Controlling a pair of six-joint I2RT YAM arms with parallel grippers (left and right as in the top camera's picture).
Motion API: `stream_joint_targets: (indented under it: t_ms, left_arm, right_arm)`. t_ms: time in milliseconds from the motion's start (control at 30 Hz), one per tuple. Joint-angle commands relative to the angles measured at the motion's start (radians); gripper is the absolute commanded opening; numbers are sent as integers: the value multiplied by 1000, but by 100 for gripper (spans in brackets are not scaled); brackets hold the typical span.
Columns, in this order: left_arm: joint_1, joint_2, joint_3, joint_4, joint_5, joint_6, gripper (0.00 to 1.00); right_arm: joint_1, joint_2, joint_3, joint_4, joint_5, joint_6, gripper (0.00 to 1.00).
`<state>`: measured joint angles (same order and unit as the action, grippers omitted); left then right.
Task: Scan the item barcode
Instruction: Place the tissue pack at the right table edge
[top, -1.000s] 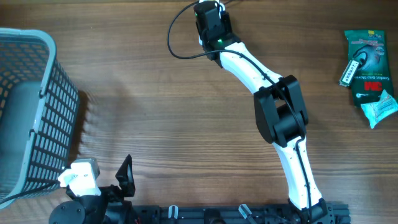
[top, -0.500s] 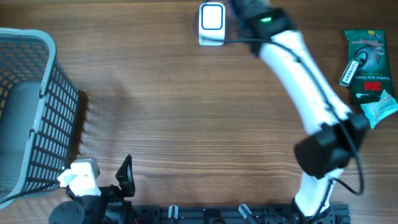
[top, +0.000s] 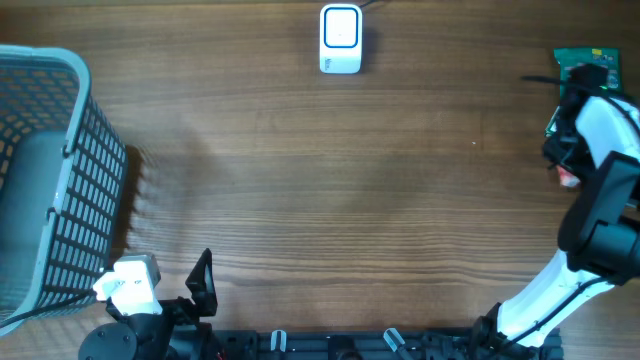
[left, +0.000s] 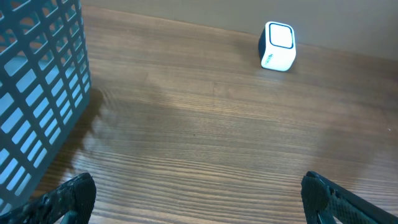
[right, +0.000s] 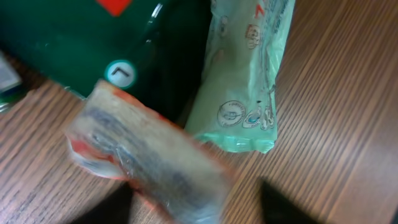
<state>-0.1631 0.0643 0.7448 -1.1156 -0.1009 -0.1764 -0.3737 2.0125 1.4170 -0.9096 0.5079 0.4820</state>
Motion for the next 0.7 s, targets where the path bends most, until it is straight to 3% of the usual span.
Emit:
stream_joint_targets:
  t_ms: [0, 200, 333, 500, 667]
  left_arm:
    - [3, -7, -1, 4, -5, 13, 100]
    - [3, -7, -1, 3, -5, 13, 100]
    - [3, -7, -1, 3, -5, 13, 100]
    - [3, -7, -1, 3, -5, 13, 100]
    - [3, -7, -1, 3, -5, 13, 100]
  right_arm:
    - [-19, -4, 140, -66, -220, -91, 100]
    - [32, -168, 444, -264, -615, -277, 100]
    - [53, -415, 449, -263, -758, -272, 100]
    - [53, -764, 449, -267, -775, -257, 100]
    - [53, -918, 449, -274, -767, -268, 100]
